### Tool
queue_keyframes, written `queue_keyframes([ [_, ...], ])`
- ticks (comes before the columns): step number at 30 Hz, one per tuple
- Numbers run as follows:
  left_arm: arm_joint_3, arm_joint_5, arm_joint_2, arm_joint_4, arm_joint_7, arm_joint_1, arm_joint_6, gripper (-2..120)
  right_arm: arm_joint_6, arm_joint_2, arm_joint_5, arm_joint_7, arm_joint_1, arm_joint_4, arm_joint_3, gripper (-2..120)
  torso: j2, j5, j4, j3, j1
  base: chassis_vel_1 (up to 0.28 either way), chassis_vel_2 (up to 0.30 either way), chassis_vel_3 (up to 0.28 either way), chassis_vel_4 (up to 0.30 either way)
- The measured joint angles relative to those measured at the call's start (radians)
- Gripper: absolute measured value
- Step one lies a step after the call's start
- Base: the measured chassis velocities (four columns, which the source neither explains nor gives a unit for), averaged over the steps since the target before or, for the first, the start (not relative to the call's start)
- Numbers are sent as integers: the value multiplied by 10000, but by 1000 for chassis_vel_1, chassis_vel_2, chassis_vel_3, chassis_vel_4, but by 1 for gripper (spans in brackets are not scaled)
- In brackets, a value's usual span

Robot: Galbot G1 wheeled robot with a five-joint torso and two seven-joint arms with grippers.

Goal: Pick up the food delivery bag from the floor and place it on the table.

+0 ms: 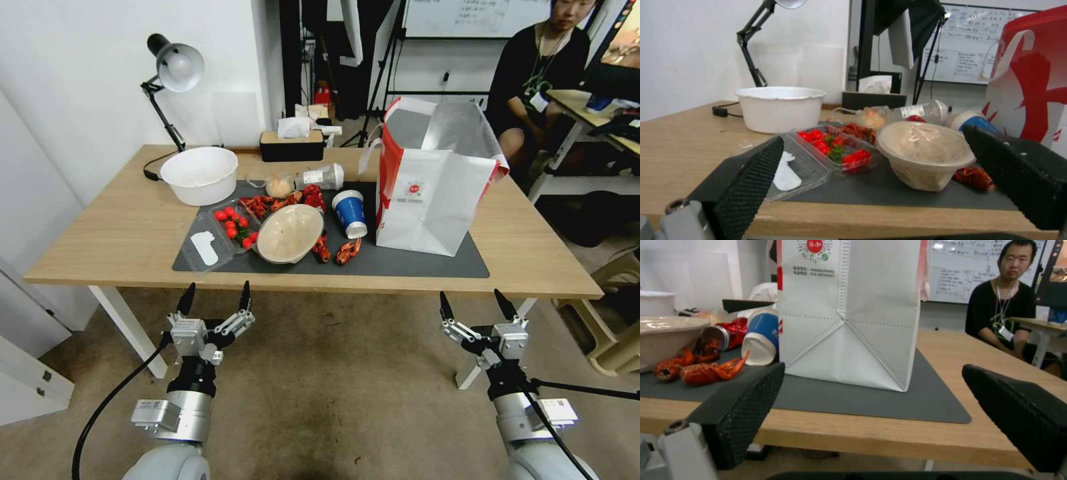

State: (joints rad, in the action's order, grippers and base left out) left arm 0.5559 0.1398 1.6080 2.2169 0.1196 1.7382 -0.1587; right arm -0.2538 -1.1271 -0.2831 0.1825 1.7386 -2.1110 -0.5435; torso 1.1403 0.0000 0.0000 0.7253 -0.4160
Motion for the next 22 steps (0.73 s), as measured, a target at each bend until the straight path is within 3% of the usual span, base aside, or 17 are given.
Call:
queue_keyframes([
  [22,5,-5,-18,1,20,-8,12,100,29,30,14,-24,0,-72,-21,100,0,0,0,0,0,0,0,0,0],
])
